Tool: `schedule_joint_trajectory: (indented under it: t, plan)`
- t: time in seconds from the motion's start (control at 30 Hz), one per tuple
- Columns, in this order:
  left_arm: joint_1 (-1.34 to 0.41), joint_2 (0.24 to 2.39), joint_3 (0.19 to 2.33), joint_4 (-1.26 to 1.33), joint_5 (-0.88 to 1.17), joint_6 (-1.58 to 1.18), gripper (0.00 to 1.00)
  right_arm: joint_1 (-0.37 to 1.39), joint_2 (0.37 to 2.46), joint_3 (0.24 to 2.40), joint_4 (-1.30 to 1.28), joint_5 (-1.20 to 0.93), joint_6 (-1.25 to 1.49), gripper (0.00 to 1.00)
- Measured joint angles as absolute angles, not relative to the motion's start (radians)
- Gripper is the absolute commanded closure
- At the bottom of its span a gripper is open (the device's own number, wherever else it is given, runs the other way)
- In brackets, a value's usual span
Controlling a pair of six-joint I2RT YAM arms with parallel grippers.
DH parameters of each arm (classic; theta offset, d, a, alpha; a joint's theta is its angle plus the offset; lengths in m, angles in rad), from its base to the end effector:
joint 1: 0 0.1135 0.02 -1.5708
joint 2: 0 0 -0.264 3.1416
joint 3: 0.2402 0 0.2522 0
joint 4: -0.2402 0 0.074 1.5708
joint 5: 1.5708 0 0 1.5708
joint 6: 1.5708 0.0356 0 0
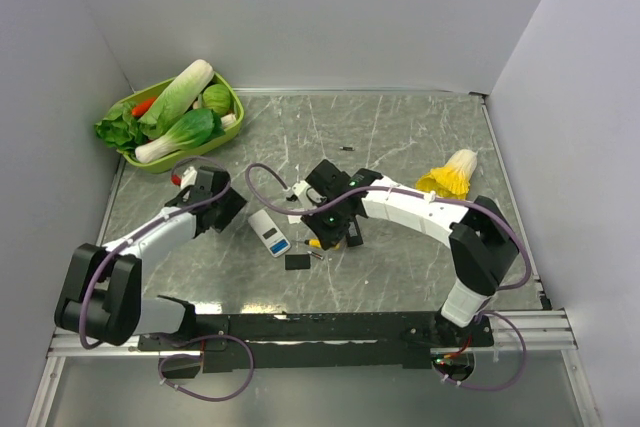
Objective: Unload the batteries from the remote control
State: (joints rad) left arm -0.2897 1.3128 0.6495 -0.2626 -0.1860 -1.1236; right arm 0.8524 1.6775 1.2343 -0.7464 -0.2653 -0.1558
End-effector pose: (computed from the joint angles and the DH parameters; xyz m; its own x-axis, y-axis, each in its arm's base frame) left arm 0.2397 -0.0646 0.1781 -0.4883 -0.7791 -0.3932 -0.6152 0.6269 -0.4781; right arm 0.2138 0.2587 0.2246 -0.4808 -0.7775 -0.4053 -0.8759 0.4465 0.1827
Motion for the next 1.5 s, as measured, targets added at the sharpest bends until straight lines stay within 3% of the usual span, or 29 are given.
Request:
schedule_joint_trajectory:
  t: [0.53,0.9,1.5]
  plan:
    - [-0.27,1.5,0.807,-0.095,0.006,-0.926,0.37,0.951,1.61,1.219,-0.741,-0.359,-0.125,1.0]
    - [-0.27,1.579,0.837,-0.089,0.047,-0.91,0.37,0.999,1.703,1.228,-0.699,-0.385,-0.102,1.0]
    - [-0.268,1.609,0.831,-0.151,-0.07,-0.949,0.41,0.897,1.753,1.219,-0.653,-0.292,-0.09,1.0]
